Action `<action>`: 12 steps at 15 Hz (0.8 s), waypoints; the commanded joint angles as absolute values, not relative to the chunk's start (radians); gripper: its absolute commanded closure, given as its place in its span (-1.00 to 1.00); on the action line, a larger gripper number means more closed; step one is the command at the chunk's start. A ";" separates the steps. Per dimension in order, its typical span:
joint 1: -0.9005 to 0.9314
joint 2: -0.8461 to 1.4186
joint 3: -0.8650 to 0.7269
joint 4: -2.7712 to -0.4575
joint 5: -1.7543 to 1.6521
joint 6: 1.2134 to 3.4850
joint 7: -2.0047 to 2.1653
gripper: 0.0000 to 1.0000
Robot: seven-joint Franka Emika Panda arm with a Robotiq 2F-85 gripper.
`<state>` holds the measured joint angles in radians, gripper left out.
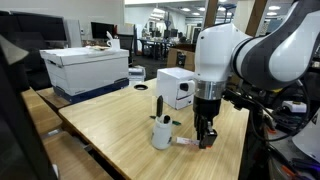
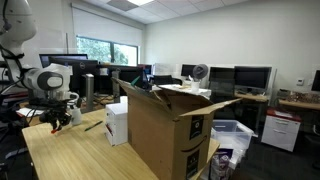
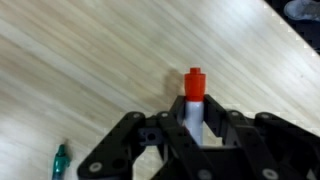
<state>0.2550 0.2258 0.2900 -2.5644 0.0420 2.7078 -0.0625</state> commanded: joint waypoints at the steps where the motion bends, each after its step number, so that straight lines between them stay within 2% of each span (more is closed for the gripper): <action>1: 0.273 0.252 0.236 -2.505 -0.049 2.671 0.003 0.82; 12: 0.284 0.286 0.171 -2.382 -0.169 2.595 0.112 0.82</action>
